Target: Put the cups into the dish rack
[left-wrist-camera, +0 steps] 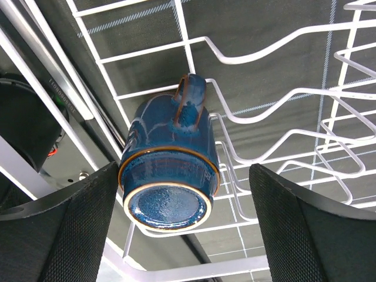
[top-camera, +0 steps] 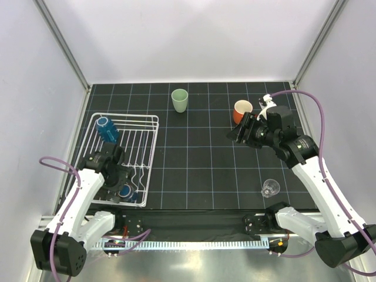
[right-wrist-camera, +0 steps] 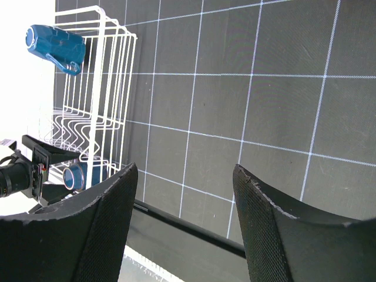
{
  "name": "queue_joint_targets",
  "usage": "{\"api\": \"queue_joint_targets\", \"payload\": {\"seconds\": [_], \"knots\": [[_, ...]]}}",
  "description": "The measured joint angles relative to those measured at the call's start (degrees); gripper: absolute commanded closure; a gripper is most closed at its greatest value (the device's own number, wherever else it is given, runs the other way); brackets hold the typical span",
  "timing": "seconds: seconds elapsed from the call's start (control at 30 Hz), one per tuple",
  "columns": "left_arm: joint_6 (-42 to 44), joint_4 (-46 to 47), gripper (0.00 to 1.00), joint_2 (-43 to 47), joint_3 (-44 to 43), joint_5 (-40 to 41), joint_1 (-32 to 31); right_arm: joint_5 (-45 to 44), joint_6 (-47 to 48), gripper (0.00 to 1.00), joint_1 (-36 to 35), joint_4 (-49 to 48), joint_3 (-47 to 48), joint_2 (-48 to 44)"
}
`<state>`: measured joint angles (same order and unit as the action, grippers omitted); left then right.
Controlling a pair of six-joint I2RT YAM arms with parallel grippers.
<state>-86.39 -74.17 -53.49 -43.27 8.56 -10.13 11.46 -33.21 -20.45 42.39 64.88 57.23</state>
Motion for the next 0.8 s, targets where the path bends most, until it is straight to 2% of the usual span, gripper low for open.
{"api": "queue_joint_targets", "payload": {"seconds": [0.33, 0.57, 0.8], "knots": [[0.5, -1.4, 0.12, 1.1, -1.2, -0.6, 0.0, -0.1, 0.1, 0.33, 0.0, 0.2, 0.0, -0.2], [3.4, -2.8, 0.10, 0.5, -9.0, -3.0, 0.0, -1.2, 0.3, 0.33, 0.0, 1.9, 0.5, -0.1], [7.8, -2.7, 0.11, -1.3, -14.9, -8.9, 0.0, -4.2, 1.2, 0.33, 0.0, 6.5, 3.4, 1.6]]}}
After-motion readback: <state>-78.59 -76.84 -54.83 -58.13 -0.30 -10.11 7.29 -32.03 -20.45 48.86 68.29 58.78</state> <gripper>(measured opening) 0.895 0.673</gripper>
